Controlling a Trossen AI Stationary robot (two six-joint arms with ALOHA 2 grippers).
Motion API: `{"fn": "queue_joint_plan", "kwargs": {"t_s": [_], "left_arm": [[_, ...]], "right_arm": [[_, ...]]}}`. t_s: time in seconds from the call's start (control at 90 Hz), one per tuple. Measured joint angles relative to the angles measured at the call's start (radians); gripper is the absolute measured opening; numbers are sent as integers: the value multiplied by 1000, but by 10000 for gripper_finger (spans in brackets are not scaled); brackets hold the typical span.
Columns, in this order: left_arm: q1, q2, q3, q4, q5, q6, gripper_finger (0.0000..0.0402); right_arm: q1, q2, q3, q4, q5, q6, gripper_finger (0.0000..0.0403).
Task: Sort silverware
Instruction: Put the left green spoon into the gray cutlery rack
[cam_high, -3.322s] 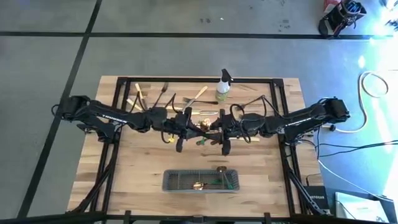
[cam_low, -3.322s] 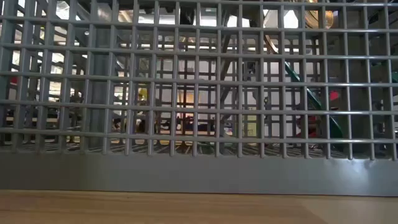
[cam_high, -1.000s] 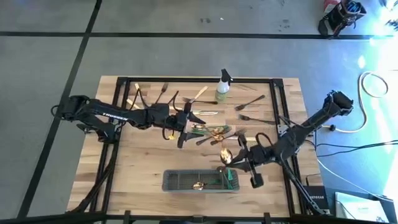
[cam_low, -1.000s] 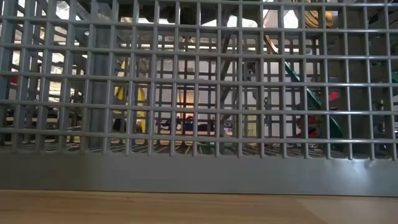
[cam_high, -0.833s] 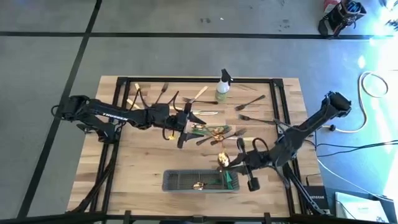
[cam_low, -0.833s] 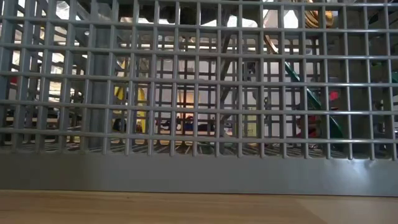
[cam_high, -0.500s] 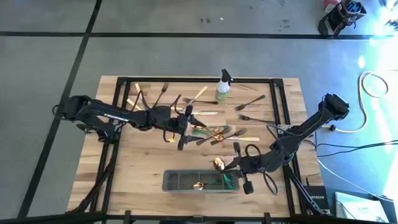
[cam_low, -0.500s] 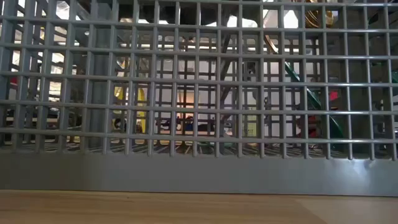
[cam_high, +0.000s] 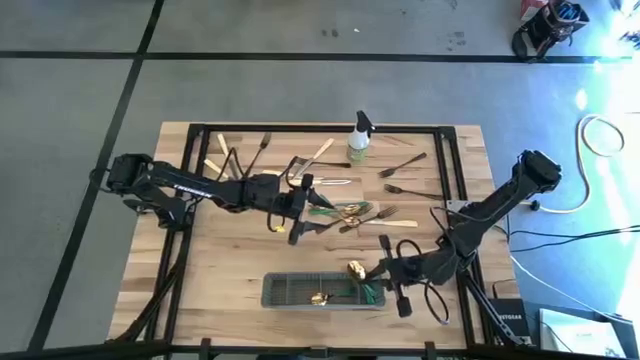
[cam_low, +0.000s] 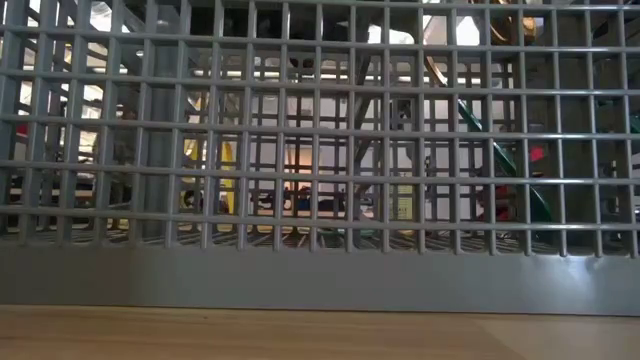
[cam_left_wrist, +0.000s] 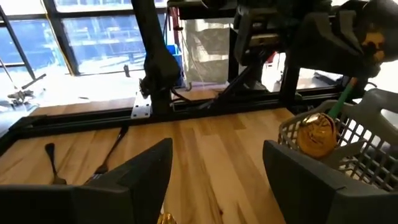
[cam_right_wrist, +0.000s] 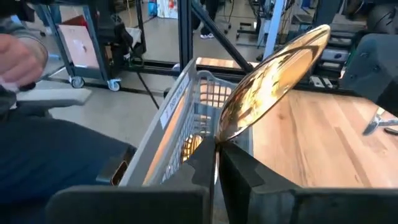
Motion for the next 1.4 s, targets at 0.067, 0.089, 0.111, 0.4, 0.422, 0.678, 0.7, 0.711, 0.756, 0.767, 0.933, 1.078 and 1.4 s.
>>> {"fn": "queue_joint_plan", "kwargs": {"t_s": [0.067, 0.089, 0.111, 0.4, 0.422, 0.678, 0.7, 0.711, 0.756, 0.767, 0.933, 1.078, 1.4], "left_arm": [[-1, 0, 0, 7, 6, 0, 235], [-1, 0, 0, 12, 10, -1, 235], [-1, 0, 0, 17, 15, -1, 235], [-1, 0, 0, 16, 21, -14, 235], [-1, 0, 0, 16, 21, -14, 235], [-1, 0, 0, 18, 21, -21, 235], [-1, 0, 0, 18, 21, -21, 235], [-1, 0, 0, 18, 21, -21, 235], [-1, 0, 0, 18, 21, -21, 235], [-1, 0, 0, 18, 21, -21, 235], [-1, 0, 0, 17, 21, -22, 235], [-1, 0, 0, 17, 21, -22, 235], [-1, 0, 0, 17, 21, -22, 235]], "right_arm": [[0, 3, -4, -4, 0, 5, 1], [0, 3, -10, -2, -1, 6, 1], [0, 3, -16, -1, -2, 8, 1], [-2, 5, -71, 47, -7, 68, 1], [-2, 5, -74, 57, -10, 68, 1], [-2, 5, -75, 64, -47, 62, 1], [-2, 5, -75, 63, -52, 62, 1], [-2, 5, -75, 64, -54, 62, 1], [-2, 5, -75, 63, -59, 66, 5], [-2, 5, -75, 63, -61, 66, 6], [-2, 5, -75, 62, -58, 85, 52], [-2, 5, -75, 59, -55, 91, 100], [-2, 4, -75, 62, -53, 87, 134]]}}
